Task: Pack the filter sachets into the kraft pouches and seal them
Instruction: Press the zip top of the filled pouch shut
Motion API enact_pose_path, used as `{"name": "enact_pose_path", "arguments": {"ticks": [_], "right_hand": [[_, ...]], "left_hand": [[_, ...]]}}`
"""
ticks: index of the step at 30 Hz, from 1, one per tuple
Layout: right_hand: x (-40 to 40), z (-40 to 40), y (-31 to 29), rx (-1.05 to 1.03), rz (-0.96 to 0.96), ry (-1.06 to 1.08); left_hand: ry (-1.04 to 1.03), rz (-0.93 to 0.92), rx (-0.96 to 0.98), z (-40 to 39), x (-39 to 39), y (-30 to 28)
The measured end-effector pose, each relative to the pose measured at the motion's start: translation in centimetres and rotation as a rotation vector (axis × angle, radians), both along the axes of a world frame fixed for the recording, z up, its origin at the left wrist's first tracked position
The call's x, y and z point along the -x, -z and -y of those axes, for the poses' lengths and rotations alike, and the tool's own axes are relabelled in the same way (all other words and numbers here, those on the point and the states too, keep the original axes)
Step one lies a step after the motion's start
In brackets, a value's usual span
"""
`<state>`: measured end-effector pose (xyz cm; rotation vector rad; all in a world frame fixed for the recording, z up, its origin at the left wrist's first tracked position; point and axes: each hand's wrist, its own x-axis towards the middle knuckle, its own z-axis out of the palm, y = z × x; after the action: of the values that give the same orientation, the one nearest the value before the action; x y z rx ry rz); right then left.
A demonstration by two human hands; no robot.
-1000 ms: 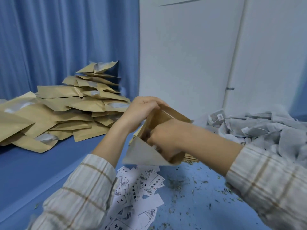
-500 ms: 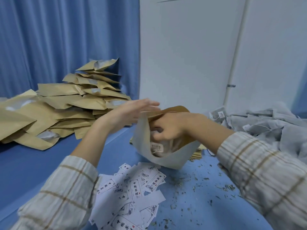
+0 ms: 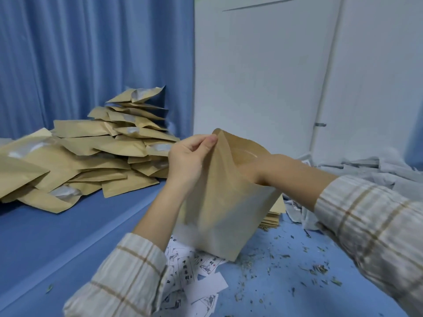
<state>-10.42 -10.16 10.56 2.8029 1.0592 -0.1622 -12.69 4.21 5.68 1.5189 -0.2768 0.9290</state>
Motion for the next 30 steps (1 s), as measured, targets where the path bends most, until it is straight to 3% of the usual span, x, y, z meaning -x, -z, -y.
{"name": "enact_pose_path", "arguments": {"ticks": [2, 6, 9, 18, 21, 25, 28, 30], "right_hand": [[-0.1, 1.2, -0.4, 0.022, 0.018, -0.073], [0.8, 2.4, -2.2, -0.364, -0.122, 0.038], [1.2, 4.2, -4.1, -0.645, -0.053, -0.034], [-0.4, 8.4, -2.2, -0.906, 0.227, -0.022], [-1.2, 9.1, -1.3, -1.028, 0.157, 0.044], [-1.3, 9.3, -0.2, -1.169, 0.346, 0.068], [-1.5, 8.8, 0.1, -1.155, 0.498, 0.051], [-1.6, 8.5, 0.2, -1.161, 0.555, 0.046]], "left_hand": [[-0.081, 0.008, 0.015, -0.3, -0.1, -0.1], [-0.169, 0.043, -0.04, -0.7, -0.4, -0.7], [-0.229, 0.029, -0.017, -0.3, -0.7, -1.1], [-0.181, -0.016, 0.197, -1.1, -0.5, -0.9], [-0.209, -0.001, 0.202, -1.1, 0.1, -0.8], [-0.272, -0.017, 0.197, -0.9, 0.8, -0.2], [-0.177, -0.105, 0.304, -0.5, 1.3, -0.2], [0.063, -0.193, 0.387, 0.0, 1.8, -0.5]]}}
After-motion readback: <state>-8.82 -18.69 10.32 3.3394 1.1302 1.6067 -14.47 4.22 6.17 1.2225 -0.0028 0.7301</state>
